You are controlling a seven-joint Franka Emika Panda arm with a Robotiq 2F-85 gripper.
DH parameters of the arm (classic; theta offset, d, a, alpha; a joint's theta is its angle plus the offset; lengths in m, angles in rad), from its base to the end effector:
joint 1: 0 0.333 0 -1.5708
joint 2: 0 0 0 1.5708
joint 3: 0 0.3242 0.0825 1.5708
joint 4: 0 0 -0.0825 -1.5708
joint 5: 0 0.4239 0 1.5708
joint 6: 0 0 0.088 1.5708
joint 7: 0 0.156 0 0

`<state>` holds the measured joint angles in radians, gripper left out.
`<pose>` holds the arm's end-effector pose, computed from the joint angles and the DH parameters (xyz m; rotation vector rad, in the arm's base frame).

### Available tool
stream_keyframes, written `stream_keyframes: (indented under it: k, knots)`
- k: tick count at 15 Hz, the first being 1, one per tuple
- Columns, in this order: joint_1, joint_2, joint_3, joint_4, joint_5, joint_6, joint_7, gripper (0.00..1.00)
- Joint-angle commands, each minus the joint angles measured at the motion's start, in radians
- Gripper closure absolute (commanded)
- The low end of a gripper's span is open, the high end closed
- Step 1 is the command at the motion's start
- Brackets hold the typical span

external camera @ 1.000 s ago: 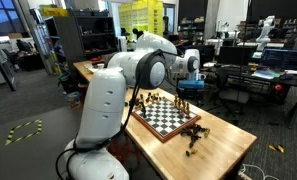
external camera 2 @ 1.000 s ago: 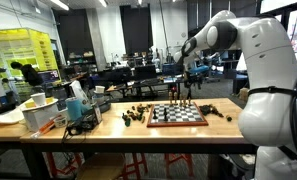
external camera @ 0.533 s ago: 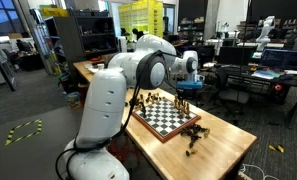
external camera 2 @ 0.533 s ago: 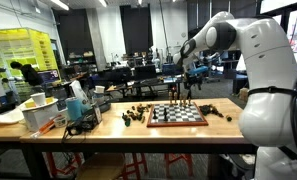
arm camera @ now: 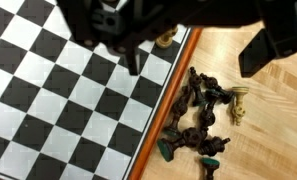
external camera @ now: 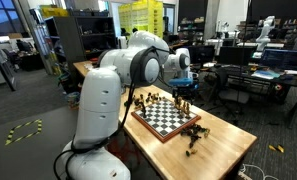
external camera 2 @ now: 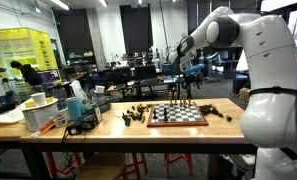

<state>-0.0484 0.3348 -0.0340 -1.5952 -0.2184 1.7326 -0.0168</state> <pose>0.6626 -0.0834 0.3736 2.9135 -0.0118 -0.3043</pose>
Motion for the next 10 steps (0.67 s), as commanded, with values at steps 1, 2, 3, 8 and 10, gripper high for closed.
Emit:
stream_keyframes:
  k: [1, 2, 3, 8, 10]
  knots:
    - [0.031, -0.11, -0.003, -0.163, 0.004, 0.038, 0.114, 0.0]
    - [0.036, -0.131, -0.004, -0.203, 0.004, 0.053, 0.146, 0.0]
    - [0.04, -0.156, -0.004, -0.251, 0.003, 0.083, 0.177, 0.0]
    - [0.05, -0.316, 0.002, -0.522, -0.098, 0.232, 0.25, 0.0]
    - [0.043, -0.236, 0.002, -0.436, -0.077, 0.198, 0.246, 0.0]
